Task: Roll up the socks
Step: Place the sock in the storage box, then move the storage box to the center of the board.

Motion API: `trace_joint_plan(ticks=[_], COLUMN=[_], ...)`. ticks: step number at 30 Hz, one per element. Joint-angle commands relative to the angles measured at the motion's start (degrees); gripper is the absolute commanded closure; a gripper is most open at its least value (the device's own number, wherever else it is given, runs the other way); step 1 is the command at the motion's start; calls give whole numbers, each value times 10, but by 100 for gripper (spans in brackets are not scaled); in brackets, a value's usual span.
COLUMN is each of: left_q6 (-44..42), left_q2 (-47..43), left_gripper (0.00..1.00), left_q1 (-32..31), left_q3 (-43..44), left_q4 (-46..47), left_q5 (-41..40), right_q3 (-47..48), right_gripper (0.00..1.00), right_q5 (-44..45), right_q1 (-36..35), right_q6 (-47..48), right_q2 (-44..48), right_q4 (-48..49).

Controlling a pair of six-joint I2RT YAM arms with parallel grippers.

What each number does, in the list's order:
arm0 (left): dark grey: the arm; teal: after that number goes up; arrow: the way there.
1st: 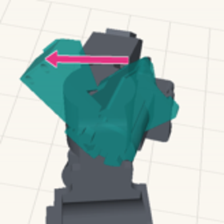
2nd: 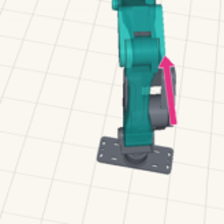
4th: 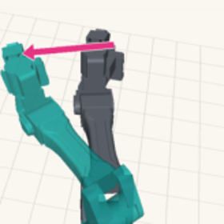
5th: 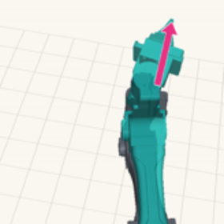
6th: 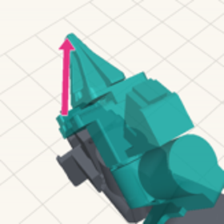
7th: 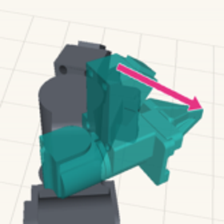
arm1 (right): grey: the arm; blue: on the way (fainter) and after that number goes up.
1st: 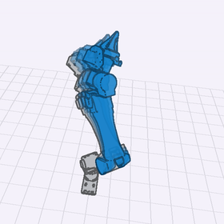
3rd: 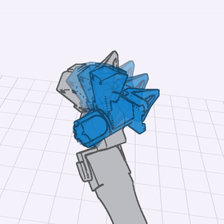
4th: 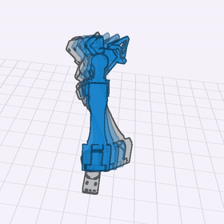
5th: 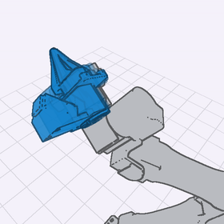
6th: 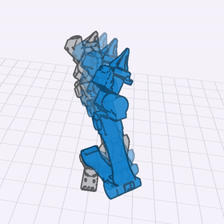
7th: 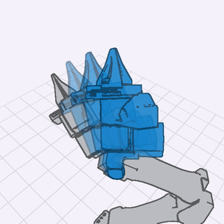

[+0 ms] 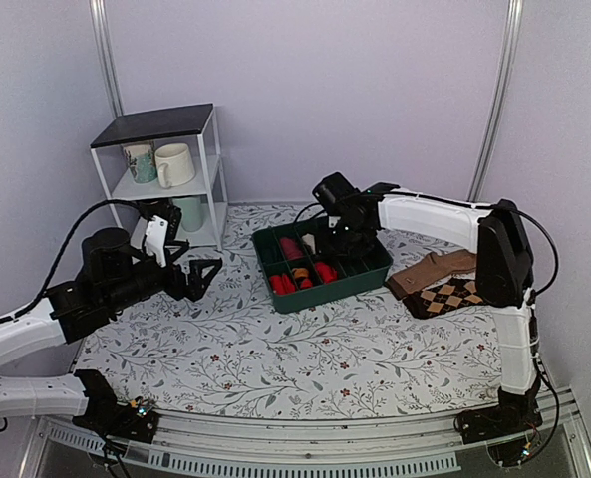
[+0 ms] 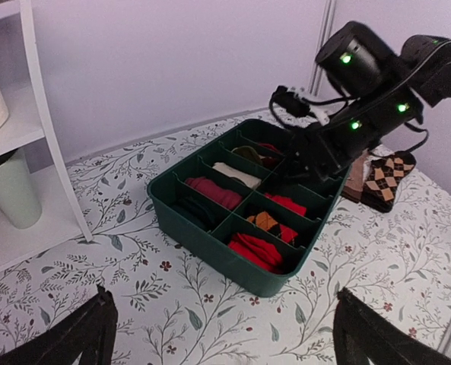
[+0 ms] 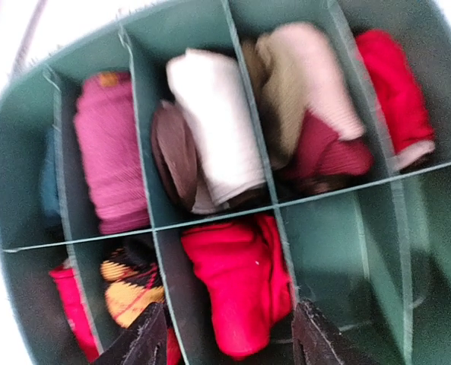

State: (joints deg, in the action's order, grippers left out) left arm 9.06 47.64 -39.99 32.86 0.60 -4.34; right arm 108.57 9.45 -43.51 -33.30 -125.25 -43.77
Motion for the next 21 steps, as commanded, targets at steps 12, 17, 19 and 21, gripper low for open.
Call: trace_joint_plan(ticks=[12,17,19,21], left_q6=[28,37,42,47], left_q2=[102,116,125,136], left_gripper=[0,1,1,1], left_q1=[8,8,8,8], left_q3=[47,41,43,46], left_q4=[-8,28,32,33], left_q5=[-13,-13,-14,-13], right_q3=[-192,-167,-161,-160], right_gripper=[43,48,50,53], right_q5=[-78,-106,-116,-127], right_q1=[109,111,112,112], right_q6=[98,190,214,231], right_q2=[176,139,127,117], right_q4=[84,81,83,89])
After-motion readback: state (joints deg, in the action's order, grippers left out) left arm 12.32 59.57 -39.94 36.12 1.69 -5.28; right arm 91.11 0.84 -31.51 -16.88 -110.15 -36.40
